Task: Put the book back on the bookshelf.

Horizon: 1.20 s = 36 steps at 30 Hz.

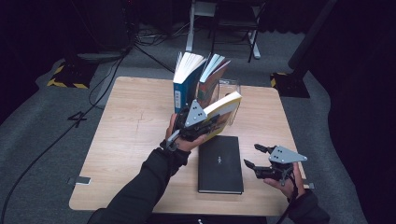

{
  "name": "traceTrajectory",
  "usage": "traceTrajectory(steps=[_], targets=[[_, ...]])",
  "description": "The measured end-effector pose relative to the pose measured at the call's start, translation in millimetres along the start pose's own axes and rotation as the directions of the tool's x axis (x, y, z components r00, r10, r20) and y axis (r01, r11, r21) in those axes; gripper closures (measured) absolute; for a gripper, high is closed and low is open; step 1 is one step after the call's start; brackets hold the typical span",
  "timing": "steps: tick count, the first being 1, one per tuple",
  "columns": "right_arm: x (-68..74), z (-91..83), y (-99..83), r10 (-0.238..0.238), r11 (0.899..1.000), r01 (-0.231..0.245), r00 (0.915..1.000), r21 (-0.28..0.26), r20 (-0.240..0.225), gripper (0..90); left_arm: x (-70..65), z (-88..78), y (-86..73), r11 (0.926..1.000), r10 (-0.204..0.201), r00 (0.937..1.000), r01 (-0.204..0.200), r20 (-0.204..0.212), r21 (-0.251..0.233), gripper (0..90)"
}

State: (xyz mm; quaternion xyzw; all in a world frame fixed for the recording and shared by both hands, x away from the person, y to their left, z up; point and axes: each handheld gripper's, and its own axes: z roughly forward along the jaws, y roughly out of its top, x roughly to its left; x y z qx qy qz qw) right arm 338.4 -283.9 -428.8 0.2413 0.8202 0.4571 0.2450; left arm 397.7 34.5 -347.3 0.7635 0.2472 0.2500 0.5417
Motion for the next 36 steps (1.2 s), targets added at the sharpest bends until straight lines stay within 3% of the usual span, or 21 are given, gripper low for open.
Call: traceTrajectory(steps=[2, 5, 15, 24, 27, 31, 36], targets=[[-0.5, 1.2, -1.2, 0.002, 1.0, -0.002, 1.0, 0.007, -0.003, 30.1, 2.0, 1.0, 0.7, 1.0, -0.004, 0.9987, 0.005, -0.05, 0.007, 74.8], [-0.3, 3.4, -2.3, 0.003, 1.0, -0.003, 1.0, 0.019, -0.005, 30.2, 6.3, 3.2, 0.1, 0.9997, -0.012, 0.996, 0.014, -0.089, 0.02, 74.8], [2.1, 7.8, -3.9, -0.004, 0.999, 0.005, 0.9997, 0.043, -0.025, 30.5, 23.7, 14.3, -6.5, 0.9949, -0.095, 0.9853, 0.099, -0.141, 0.02, 74.8], [3.7, 9.6, -4.3, -0.018, 0.998, 0.02, 0.9994, 0.055, -0.029, 30.5, 30.2, 33.2, -6.1, 0.9933, -0.102, 0.979, 0.11, -0.177, 0.035, 74.9], [3.2, 9.7, -4.9, -0.021, 0.998, 0.022, 0.9994, 0.059, -0.028, 30.7, 32.8, 39.9, -7.5, 0.9907, -0.124, 0.9738, 0.133, -0.19, 0.031, 74.9], [2.6, 9.8, -5.5, -0.021, 0.998, 0.023, 0.9994, 0.061, -0.027, 30.7, 32.6, 48.3, -7.4, 0.9925, -0.104, 0.968, 0.116, -0.228, 0.039, 74.9], [3.7, 10.8, -5.2, -0.026, 0.997, 0.028, 0.9991, 0.066, -0.033, 30.7, 30.8, 59.5, -8.0, 0.9913, -0.113, 0.9609, 0.126, -0.253, 0.035, 74.9]])
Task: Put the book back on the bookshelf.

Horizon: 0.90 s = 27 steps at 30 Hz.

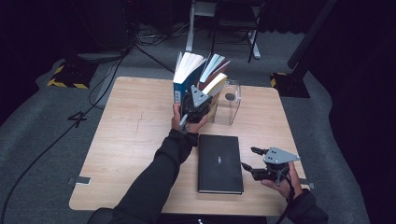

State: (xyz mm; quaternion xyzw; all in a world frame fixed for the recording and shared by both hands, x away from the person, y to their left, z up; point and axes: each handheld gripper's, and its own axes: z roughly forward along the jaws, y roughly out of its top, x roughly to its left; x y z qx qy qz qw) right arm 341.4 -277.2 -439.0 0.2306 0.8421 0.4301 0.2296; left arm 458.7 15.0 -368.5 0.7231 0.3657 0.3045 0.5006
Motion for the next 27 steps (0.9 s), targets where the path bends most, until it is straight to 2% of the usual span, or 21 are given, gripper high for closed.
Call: traceTrajectory(steps=[3, 5, 12, 17, 20, 27], targets=[[-0.1, 1.1, -0.2, 0.0, 1.0, 0.0, 1.0, 0.004, -0.003, 30.7, 0.0, 3.5, -0.4, 1.0, -0.007, 0.9999, 0.007, -0.009, -0.006, 74.9], [0.4, 1.4, -0.6, -0.002, 1.0, 0.002, 1.0, 0.009, -0.006, 30.7, 1.1, 7.8, -1.6, 0.9995, -0.031, 0.9994, 0.031, -0.015, -0.01, 74.9], [-0.4, 1.4, -1.1, 0.0, 1.0, 0.0, 1.0, 0.013, -0.007, 30.7, 1.2, 17.9, -4.2, 0.9975, -0.065, 0.9969, 0.064, -0.044, -0.032, 74.9], [-0.6, 2.5, -2.0, -0.004, 1.0, 0.005, 0.9999, 0.021, -0.012, 30.7, -5.9, 22.1, -5.1, 0.9936, -0.098, 0.9913, 0.093, -0.088, -0.064, 74.9], [0.1, 2.4, -1.9, -0.007, 1.0, 0.007, 0.9999, 0.022, -0.011, 30.7, -9.1, 23.2, -7.5, 0.9926, -0.106, 0.9894, 0.099, -0.099, -0.07, 74.8], [1.0, 2.6, -1.7, -0.017, 0.999, 0.017, 0.9997, 0.029, -0.015, 30.7, -10.9, 31.1, -20.3, 0.991, -0.128, 0.9866, 0.123, -0.102, -0.052, 74.7]])
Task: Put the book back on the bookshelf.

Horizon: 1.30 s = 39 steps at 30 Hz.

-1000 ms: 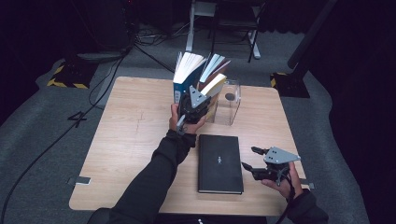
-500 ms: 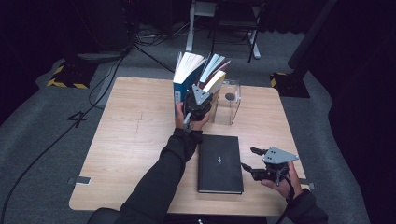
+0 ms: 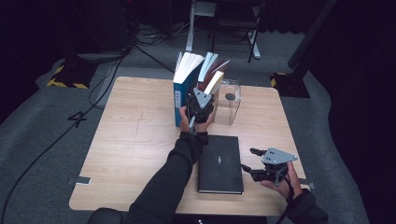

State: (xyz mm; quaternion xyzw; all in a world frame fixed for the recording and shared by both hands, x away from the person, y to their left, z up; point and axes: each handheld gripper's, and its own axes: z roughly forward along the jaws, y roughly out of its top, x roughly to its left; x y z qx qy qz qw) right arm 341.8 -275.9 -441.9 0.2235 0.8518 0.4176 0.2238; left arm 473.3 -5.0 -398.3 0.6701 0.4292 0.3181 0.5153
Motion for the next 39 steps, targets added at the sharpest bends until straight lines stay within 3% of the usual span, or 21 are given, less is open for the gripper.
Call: traceTrajectory(steps=[5, 20, 27, 32, 39], targets=[[-0.5, -0.2, -0.3, 0.0, 1.0, 0.0, 1.0, 0.001, 0.002, 30.8, 1.8, 0.1, -8.0, 0.9999, -0.016, 0.9999, 0.016, 0.005, -0.002, 74.5], [0.4, 0.3, 0.2, -0.008, 1.0, 0.008, 0.9999, 0.011, 0.009, 30.8, 4.5, -13.8, -1.7, 0.9981, 0.047, 0.9974, -0.049, 0.055, 0.038, 72.1], [1.1, -0.4, 0.7, -0.009, 1.0, 0.009, 0.9999, 0.014, 0.007, 31.0, 9.2, -23.9, 0.6, 0.9978, 0.051, 0.9941, -0.055, 0.095, 0.036, 66.2], [2.2, 0.4, 1.2, -0.017, 1.0, 0.017, 0.9999, 0.021, 0.002, 31.1, 12.4, -26.3, 0.6, 0.9952, 0.069, 0.991, -0.077, 0.115, 0.061, 67.1], [2.4, 1.6, 1.1, -0.022, 0.999, 0.022, 0.9997, 0.033, -0.005, 31.5, 12.0, -27.1, 4.4, 0.9896, 0.093, 0.9906, -0.103, 0.1, 0.101, 73.4]])
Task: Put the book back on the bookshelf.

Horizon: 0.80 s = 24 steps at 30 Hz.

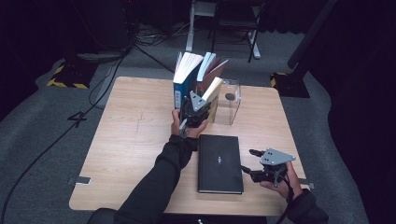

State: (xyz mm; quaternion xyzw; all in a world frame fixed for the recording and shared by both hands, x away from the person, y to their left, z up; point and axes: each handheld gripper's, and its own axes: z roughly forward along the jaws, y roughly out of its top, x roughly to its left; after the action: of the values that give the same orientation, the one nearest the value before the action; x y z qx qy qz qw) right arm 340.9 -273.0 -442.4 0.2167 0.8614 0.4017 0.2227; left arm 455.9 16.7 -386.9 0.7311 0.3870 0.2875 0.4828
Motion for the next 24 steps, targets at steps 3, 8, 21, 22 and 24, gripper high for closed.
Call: traceTrajectory(steps=[3, 8, 21, 22, 24], targets=[[0.3, 0.7, -0.2, 0.0, 1.0, 0.0, 1.0, 0.011, -0.004, 31.5, 0.0, 0.0, 0.1, 1.0, -0.002, 1.0, 0.002, -0.002, 0.0, 74.9], [0.4, 1.3, -0.2, -0.003, 1.0, 0.003, 0.9999, 0.015, -0.01, 31.5, -0.6, 2.8, 1.1, 0.9998, -0.011, 0.9999, 0.011, -0.011, -0.02, 75.4], [-0.4, 0.0, -0.7, -0.001, 1.0, 0.002, 0.9999, 0.014, -0.017, 31.7, -8.5, 17.7, 19.8, 0.9951, -0.031, 0.9944, 0.021, -0.102, -0.097, 75.4], [-0.3, -0.1, -0.7, -0.003, 1.0, 0.003, 0.9999, 0.014, -0.016, 31.7, -9.2, 19.9, 20.4, 0.9949, -0.031, 0.9937, 0.02, -0.108, -0.099, 75.4], [-0.1, -0.1, -0.8, -0.005, 1.0, 0.005, 0.9998, 0.014, -0.019, 31.7, -9.8, 22.3, 20.7, 0.994, -0.04, 0.9927, 0.028, -0.114, -0.106, 75.4]])
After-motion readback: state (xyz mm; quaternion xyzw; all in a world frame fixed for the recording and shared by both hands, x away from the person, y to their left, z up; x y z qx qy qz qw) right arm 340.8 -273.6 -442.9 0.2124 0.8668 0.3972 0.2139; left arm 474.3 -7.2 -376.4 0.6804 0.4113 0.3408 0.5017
